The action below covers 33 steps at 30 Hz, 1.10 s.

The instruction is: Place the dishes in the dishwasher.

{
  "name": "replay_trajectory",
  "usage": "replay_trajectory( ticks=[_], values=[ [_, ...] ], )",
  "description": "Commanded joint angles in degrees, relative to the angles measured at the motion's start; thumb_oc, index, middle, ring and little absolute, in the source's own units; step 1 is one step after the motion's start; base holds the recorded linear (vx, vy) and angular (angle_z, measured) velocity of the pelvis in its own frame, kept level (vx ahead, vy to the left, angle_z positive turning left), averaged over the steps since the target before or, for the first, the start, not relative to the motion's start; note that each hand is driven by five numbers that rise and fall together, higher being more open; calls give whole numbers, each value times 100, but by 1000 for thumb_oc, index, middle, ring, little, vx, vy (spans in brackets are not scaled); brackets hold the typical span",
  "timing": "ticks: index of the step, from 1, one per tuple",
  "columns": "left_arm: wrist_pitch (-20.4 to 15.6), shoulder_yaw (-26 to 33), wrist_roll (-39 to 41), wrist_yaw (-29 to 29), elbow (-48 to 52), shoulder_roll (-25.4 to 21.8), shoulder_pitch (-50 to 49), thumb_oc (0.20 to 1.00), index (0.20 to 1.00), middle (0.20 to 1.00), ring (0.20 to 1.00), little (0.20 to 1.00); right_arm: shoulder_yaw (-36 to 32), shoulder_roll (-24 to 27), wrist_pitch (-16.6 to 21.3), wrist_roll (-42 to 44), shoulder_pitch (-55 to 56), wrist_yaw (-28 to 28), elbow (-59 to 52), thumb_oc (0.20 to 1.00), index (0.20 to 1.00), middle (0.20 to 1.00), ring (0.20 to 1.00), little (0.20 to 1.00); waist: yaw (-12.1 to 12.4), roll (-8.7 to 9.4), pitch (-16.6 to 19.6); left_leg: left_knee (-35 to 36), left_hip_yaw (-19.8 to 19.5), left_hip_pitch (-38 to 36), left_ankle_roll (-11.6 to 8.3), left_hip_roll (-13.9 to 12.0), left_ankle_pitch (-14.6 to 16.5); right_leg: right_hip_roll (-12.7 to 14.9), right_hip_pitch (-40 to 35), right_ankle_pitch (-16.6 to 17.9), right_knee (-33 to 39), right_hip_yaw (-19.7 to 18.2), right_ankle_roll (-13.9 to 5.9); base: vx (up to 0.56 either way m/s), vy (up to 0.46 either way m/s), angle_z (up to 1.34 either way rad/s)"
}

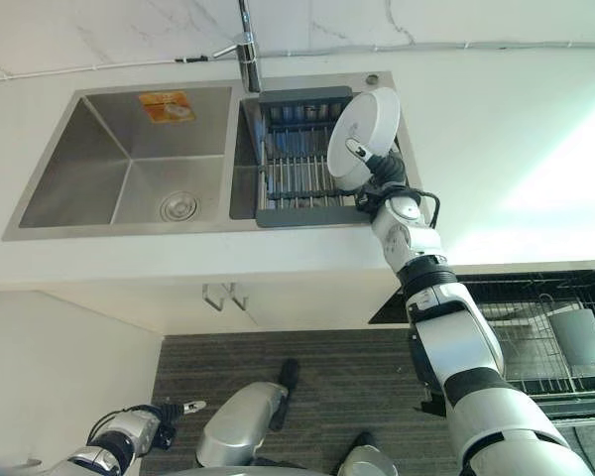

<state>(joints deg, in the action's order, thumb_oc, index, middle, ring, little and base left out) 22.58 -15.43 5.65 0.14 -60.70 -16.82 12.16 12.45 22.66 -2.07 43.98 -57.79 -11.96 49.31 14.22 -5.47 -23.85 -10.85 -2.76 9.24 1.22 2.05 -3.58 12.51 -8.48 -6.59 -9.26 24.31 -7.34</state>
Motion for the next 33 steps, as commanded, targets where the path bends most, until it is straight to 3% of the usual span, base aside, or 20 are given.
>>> replay_trajectory(
  ticks=[1, 13, 14, 15, 16, 25, 33],
  values=[
    [76, -323, 20, 112, -70, -172, 26, 1000, 1000, 1000, 1000, 1000, 36, 236, 284, 143, -536, -72, -7, 1000, 1000, 1000, 1000, 1000, 144, -57, 191, 125, 68, -112, -294, -229, 279, 243, 531, -88, -711, -418, -5, 0, 0, 0],
    [114, -392, 50, 37, 42, -232, 188, 1000, 1000, 1000, 1000, 1000, 123, 432, 330, 135, -1060, -53, 354, 1000, 1000, 1000, 1000, 1000, 209, -100, -16, -34, -14, 213, -291, -189, 238, 201, 834, -135, -894, -486, 53, -32, -19, 1],
    [105, -395, 61, 37, 50, -241, 173, 1000, 1000, 1000, 1000, 1000, 135, 449, 346, 139, -1094, -47, 382, 655, 655, 655, 655, 655, 221, -103, -21, -50, -21, 225, -295, -191, 238, 198, 839, -133, -900, -490, 57, 0, 0, 0],
    [96, -393, 54, 47, 55, -239, 159, 1000, 1000, 1000, 1000, 1000, 136, 463, 351, 145, -1123, -55, 393, 523, 523, 523, 523, 523, 231, -98, -22, -55, -31, 232, -295, -186, 241, 190, 834, -135, -892, -494, 61, 0, 0, 0],
    [91, -389, 57, 67, 64, -237, 151, 1000, 1000, 1000, 1000, 1000, 134, 480, 392, 119, -1153, -69, 407, 200, 200, 200, 200, 200, 243, -92, -28, -63, -40, 244, -293, -180, 243, 184, 833, -133, -884, -496, 61, 0, 0, 0],
    [125, -375, 75, 90, 123, -317, 194, 1000, 1000, 1000, 1000, 1000, 136, 572, 594, 127, -1266, -78, 329, 200, 200, 200, 200, 200, 271, -29, -52, -67, 20, 295, -262, -190, 259, 170, 832, -109, -824, -482, 28, -16, -5, 1],
    [145, -291, -10, 200, 124, -353, 181, 1000, 1000, 1000, 1000, 1000, 142, 573, 1184, -285, -1179, -291, 39, 200, 200, 200, 200, 200, 304, 119, 10, 11, 81, 239, -258, -233, 284, 98, 685, -42, -582, -449, -14, -24, -42, 0]
  ],
)
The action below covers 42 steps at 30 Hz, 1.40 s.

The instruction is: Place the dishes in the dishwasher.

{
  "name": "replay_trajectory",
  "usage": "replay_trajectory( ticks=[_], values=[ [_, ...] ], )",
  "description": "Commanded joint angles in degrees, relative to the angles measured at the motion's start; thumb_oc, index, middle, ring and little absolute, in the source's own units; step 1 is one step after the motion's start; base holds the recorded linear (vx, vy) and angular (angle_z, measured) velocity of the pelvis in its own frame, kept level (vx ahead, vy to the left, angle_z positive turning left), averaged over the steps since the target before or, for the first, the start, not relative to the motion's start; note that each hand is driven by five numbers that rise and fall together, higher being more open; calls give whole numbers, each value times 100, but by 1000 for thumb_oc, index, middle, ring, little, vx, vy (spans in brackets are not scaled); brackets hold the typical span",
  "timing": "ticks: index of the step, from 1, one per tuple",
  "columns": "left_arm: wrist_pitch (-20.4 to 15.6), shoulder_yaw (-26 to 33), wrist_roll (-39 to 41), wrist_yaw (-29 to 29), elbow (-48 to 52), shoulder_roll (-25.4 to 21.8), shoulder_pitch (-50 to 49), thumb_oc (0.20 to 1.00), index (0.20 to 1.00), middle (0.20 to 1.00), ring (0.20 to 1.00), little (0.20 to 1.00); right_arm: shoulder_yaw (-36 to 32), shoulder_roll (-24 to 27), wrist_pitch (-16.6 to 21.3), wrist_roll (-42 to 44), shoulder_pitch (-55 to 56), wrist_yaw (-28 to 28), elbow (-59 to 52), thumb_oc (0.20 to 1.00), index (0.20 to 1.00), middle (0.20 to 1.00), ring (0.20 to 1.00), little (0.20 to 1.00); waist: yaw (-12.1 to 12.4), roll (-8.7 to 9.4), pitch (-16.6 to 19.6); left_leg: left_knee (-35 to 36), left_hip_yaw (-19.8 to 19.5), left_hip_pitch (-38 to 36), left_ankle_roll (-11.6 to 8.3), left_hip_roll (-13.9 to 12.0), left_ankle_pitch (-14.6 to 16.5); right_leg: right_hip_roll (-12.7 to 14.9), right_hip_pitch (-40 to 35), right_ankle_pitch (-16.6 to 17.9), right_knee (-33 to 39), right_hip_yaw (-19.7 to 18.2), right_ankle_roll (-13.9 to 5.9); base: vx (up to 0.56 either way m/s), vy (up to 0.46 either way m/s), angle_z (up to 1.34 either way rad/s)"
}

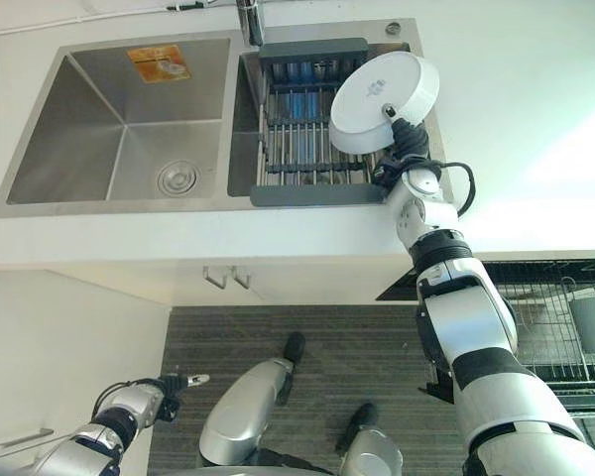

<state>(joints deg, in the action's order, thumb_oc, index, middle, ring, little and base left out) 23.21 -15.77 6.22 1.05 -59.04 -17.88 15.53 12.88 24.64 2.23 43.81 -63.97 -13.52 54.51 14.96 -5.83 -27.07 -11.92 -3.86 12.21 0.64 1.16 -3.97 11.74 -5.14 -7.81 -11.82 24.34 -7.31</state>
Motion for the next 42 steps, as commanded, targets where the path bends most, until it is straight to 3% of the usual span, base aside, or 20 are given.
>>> replay_trajectory(
  ticks=[1, 4, 8, 14, 19, 26, 29, 31, 42],
  values=[
    [56, -237, -102, 119, -65, -242, -172, 1000, 1000, 1000, 1000, 1000, 106, 344, 909, -375, -532, -227, -540, 200, 200, 200, 200, 200, 236, 183, 353, 140, 204, -79, -206, -156, 323, 158, 310, 95, -272, -449, -20, -54, -90, 1],
    [-43, -194, -133, 194, -121, -224, -275, 1000, 1000, 1000, 1000, 1000, 82, 248, 1600, -719, -381, -584, -931, 200, 200, 200, 200, 200, 230, 277, 457, 253, 250, -182, -226, -198, 338, 83, 133, 118, -25, -458, -26, -66, -82, -4],
    [-177, -129, -244, 240, -195, -218, -379, 1000, 1000, 1000, 1000, 1000, 119, 184, 2062, -1119, -186, -724, -1417, 200, 200, 200, 200, 200, 195, 390, 596, 404, 306, -344, -240, -238, 364, 5, -54, 136, 233, -490, -35, -79, -66, -9],
    [-445, -49, -423, 400, -336, -148, -601, 1000, 1000, 1000, 1000, 1000, 233, -93, 2402, -1325, 250, -917, -2207, 200, 200, 200, 200, 200, 78, 616, 999, 556, 471, -648, -248, -339, 472, -83, -211, 169, 471, -549, -40, -102, -71, -16],
    [-599, -81, -377, 533, -484, 12, -839, 1000, 1000, 1000, 1000, 1000, 236, -265, 2589, -1348, 455, -862, -2388, 200, 200, 200, 200, 200, -88, 687, 1380, 730, 681, -1072, -281, -461, 564, -164, -302, 173, 589, -642, 2, -90, -38, -27],
    [-984, -24, -524, 598, -776, 260, -1170, 1000, 1000, 1000, 1000, 1000, 100, -404, 2523, -1223, 1010, -779, -3121, 200, 200, 200, 200, 200, -475, 644, 1787, 1082, 944, -1588, -320, -583, 601, -362, -351, 106, 695, -827, 119, -117, -18, -32],
    [-1010, 32, -587, 583, -751, 322, -1233, 1000, 1000, 1000, 1000, 1000, 28, -465, 2466, -1001, 1471, -757, -3780, 200, 200, 200, 200, 200, -700, 625, 1848, 1133, 1066, -1682, -341, -661, 593, -427, -277, 91, 660, -905, 168, -134, -35, -27],
    [-1051, 78, -622, 538, -672, 392, -1295, 1000, 1000, 1000, 1000, 1000, -102, -486, 2430, -841, 2114, -707, -4552, 200, 200, 200, 200, 200, -987, 593, 1888, 1164, 1210, -1764, -361, -754, 592, -473, -215, 84, 650, -1016, 211, -184, -65, -44],
    [-857, -30, -582, 396, -228, 476, -1274, 1000, 1000, 1000, 1000, 1000, -603, -118, 2165, -446, 3910, -130, -5810, 200, 200, 200, 200, 200, -1724, 470, 1879, 1170, 1643, -1913, -435, -958, 595, -545, -39, 24, 476, -1327, 231, -62, -68, -35]
  ],
)
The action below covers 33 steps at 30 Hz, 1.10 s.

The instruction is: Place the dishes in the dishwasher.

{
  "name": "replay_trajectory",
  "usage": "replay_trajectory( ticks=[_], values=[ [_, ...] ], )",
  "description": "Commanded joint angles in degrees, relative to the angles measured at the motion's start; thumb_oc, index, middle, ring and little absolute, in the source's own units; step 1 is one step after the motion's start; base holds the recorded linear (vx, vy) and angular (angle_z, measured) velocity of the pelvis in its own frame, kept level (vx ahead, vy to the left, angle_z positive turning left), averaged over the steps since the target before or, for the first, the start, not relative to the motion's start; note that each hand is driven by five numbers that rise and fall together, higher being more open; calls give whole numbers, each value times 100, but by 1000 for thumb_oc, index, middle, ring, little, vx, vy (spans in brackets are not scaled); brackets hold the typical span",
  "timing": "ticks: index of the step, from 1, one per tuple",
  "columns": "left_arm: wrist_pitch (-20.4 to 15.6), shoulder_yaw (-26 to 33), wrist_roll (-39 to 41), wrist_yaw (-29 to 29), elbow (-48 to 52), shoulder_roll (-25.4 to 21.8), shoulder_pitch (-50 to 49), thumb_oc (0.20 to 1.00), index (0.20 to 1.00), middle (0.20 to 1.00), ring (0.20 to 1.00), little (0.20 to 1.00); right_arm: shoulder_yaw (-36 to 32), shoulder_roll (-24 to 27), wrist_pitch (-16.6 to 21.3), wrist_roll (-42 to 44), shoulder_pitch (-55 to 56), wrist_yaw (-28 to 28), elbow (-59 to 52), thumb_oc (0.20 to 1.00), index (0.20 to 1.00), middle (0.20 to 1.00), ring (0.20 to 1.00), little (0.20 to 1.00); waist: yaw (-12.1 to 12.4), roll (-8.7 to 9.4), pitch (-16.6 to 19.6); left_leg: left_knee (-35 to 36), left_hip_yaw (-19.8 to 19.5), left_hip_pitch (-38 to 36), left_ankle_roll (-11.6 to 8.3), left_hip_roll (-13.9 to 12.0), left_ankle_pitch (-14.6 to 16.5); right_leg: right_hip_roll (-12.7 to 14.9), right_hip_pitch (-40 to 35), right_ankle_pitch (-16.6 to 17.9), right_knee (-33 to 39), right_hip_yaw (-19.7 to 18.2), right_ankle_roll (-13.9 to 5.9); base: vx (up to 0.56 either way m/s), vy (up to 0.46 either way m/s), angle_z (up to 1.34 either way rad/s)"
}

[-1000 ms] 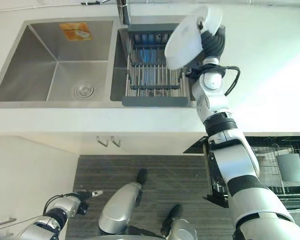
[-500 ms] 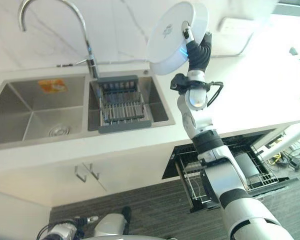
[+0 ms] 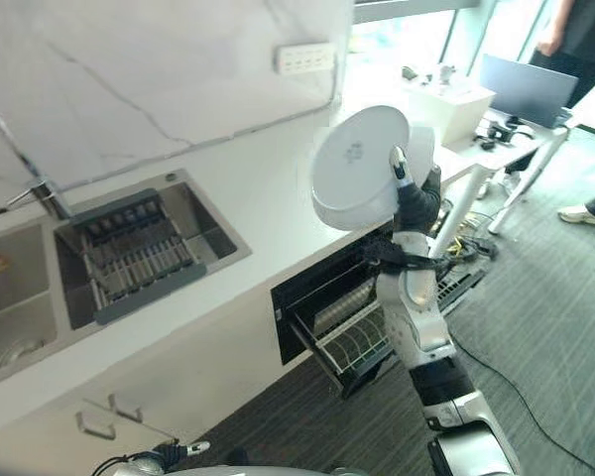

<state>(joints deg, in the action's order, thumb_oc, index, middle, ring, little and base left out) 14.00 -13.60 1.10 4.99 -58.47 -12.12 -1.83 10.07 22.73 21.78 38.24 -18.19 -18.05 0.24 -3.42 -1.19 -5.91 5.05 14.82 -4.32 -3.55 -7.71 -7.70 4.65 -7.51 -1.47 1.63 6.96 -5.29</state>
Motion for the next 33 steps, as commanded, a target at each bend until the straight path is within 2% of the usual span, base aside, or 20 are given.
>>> replay_trajectory(
  ticks=[1, 9, 24, 33],
  values=[
    [73, -258, -72, -5, -268, -95, 463, 1000, 1000, 1000, 1000, 1000, -347, 87, 203, 124, -549, 364, -409, 200, 200, 200, 200, 200, 71, -2, -250, -535, -202, -267, -15, -84, 971, 157, 219, -641, -928, 384, 39, 11, -57, -18],
    [274, -343, -100, 4, -101, -15, 585, 1000, 1000, 1000, 1000, 1000, -610, 69, 160, 302, 130, 512, -324, 200, 200, 200, 200, 200, -147, -46, -483, -708, -153, -164, 3, -113, 1038, 174, 459, -824, -1342, 305, 113, -23, -49, -13],
    [460, -473, -70, 191, 109, 45, 660, 1000, 1000, 1000, 1000, 1000, -662, -89, 92, 285, 43, 409, 491, 200, 200, 200, 200, 200, -24, -138, -881, -889, -337, 331, -8, -56, 930, 294, 907, -772, -1558, 359, 97, -41, -1, 1],
    [546, -483, 260, 356, 166, -77, 1131, 1000, 1000, 1000, 1000, 1000, -615, 7, 119, 202, -631, 320, 1019, 200, 200, 200, 200, 200, 64, -248, -1436, -1182, -487, 1012, 30, 22, 841, 348, 1609, -789, -2045, 321, 140, -115, 11, 5]
  ],
)
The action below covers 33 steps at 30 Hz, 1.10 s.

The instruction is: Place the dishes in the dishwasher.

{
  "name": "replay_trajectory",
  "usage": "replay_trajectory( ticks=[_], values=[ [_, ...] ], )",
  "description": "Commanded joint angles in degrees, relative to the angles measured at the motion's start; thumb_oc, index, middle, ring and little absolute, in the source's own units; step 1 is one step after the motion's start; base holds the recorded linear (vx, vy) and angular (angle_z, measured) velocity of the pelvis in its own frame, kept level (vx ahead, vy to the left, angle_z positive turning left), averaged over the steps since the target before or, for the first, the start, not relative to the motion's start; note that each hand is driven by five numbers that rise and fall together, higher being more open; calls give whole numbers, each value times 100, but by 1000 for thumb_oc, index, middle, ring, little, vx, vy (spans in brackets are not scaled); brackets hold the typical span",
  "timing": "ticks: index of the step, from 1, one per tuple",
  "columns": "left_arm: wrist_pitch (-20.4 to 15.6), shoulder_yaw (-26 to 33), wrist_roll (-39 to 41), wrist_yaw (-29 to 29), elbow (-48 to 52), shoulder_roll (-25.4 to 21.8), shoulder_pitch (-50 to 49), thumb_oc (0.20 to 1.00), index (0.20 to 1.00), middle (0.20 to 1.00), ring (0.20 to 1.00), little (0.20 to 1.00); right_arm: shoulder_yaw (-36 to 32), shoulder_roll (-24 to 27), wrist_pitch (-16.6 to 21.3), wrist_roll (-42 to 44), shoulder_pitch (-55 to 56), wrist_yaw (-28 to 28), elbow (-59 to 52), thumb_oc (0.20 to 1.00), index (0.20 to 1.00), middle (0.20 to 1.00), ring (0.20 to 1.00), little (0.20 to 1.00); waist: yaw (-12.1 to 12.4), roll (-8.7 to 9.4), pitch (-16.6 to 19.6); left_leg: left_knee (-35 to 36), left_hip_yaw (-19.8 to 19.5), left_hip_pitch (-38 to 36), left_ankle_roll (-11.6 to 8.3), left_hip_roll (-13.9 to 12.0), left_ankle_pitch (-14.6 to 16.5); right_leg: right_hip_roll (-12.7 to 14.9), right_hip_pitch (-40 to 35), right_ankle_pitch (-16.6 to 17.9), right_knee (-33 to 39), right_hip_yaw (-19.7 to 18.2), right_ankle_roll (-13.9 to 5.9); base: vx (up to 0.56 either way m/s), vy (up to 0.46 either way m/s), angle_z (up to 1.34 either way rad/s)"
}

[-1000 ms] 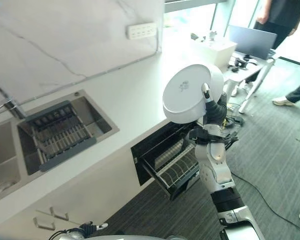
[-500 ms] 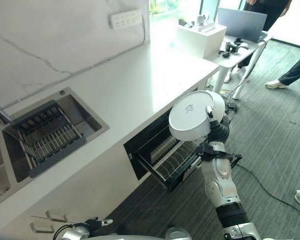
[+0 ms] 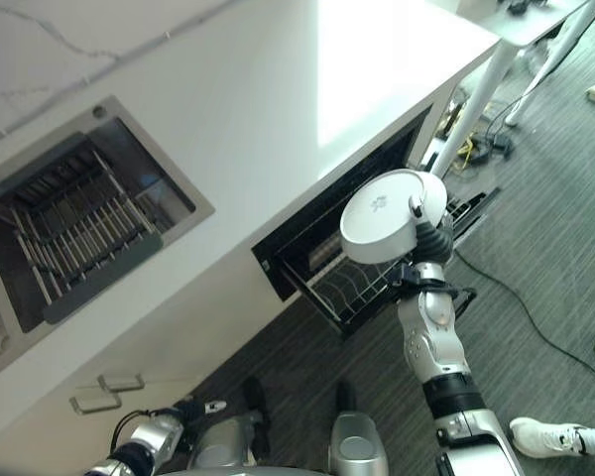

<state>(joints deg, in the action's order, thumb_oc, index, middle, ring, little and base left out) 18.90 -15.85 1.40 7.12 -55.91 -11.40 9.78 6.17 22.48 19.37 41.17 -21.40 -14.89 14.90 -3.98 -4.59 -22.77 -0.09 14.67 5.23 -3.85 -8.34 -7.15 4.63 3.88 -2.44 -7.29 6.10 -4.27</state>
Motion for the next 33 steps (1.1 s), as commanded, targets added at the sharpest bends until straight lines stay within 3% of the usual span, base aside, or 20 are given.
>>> replay_trajectory(
  ticks=[1, 8, 11, 16, 21, 24, 27, 28, 33],
  values=[
    [42, -265, 273, 147, -88, -184, 61, 1000, 1000, 1000, 1000, 1000, -224, 87, 304, -148, -523, -45, -359, 200, 200, 200, 200, 200, 143, 64, 135, -752, -508, 211, 73, 112, 776, 360, 640, -701, -1286, 394, 53, -161, 45, 11],
    [103, -258, 434, 135, -111, -287, 330, 1000, 1000, 1000, 1000, 1000, -164, 446, -280, -411, -1200, -63, 452, 200, 200, 200, 200, 200, 298, 49, -131, -1002, -620, 587, 149, 241, 771, 381, 1035, -782, -1711, 404, 84, -77, 31, 11],
    [156, -260, 458, 136, -130, -352, 493, 1000, 1000, 1000, 1000, 1000, -192, 560, -929, -90, -1535, -58, 1209, 200, 200, 200, 200, 200, 421, 101, -199, -1035, -672, 687, 201, 269, 767, 348, 1113, -761, -1758, 436, 68, -45, -5, 10],
    [369, -375, 502, 151, -105, -456, 793, 1000, 1000, 1000, 1000, 1000, -114, 846, -1571, -212, -2187, -550, 2184, 200, 200, 200, 200, 200, 608, 180, -295, -1084, -701, 847, 265, 299, 767, 320, 1226, -716, -1807, 452, 21, -47, -30, 19],
    [344, -479, 511, 203, -175, -648, 1094, 1000, 1000, 1000, 1000, 1000, 717, 1431, -2271, -2243, -3457, -1692, 3226, 200, 200, 200, 200, 200, 934, 310, -486, -1244, -822, 1270, 346, 341, 778, 230, 1473, -603, -1853, 563, -16, -74, -92, 30],
    [54, -465, 477, 195, -296, -849, 1068, 1000, 1000, 1000, 1000, 1000, 1535, 1748, -2651, -3607, -3984, -1884, 3500, 200, 200, 200, 200, 200, 1132, 415, -602, -1350, -904, 1580, 371, 339, 784, 207, 1640, -546, -1865, 677, -28, -43, -110, 22],
    [-137, -434, 385, 150, -371, -997, 1061, 1000, 1000, 1000, 1000, 1000, 2045, 1852, -2916, -4199, -4163, -1825, 3685, 200, 200, 200, 200, 200, 1236, 498, -652, -1416, -956, 1748, 380, 340, 788, 187, 1714, -505, -1850, 731, -43, -11, -133, 3],
    [-322, -452, 322, 158, -483, -1107, 1086, 1000, 1000, 1000, 1000, 1000, 2499, 1845, -3092, -4882, -4281, -1578, 3863, 200, 200, 200, 200, 200, 1315, 581, -696, -1480, -1015, 1902, 391, 340, 813, 150, 1799, -483, -1856, 756, -56, -12, -182, 4],
    [-521, -523, 290, 248, -549, -1192, 1154, 1000, 1000, 1000, 1000, 1000, 2983, 1665, -3177, -5331, -4257, -1337, 4139, 200, 200, 200, 200, 200, 1413, 688, -702, -1542, -1085, 2167, 419, 342, 838, 113, 1986, -447, -1861, 793, -75, -14, -109, 9]
  ],
)
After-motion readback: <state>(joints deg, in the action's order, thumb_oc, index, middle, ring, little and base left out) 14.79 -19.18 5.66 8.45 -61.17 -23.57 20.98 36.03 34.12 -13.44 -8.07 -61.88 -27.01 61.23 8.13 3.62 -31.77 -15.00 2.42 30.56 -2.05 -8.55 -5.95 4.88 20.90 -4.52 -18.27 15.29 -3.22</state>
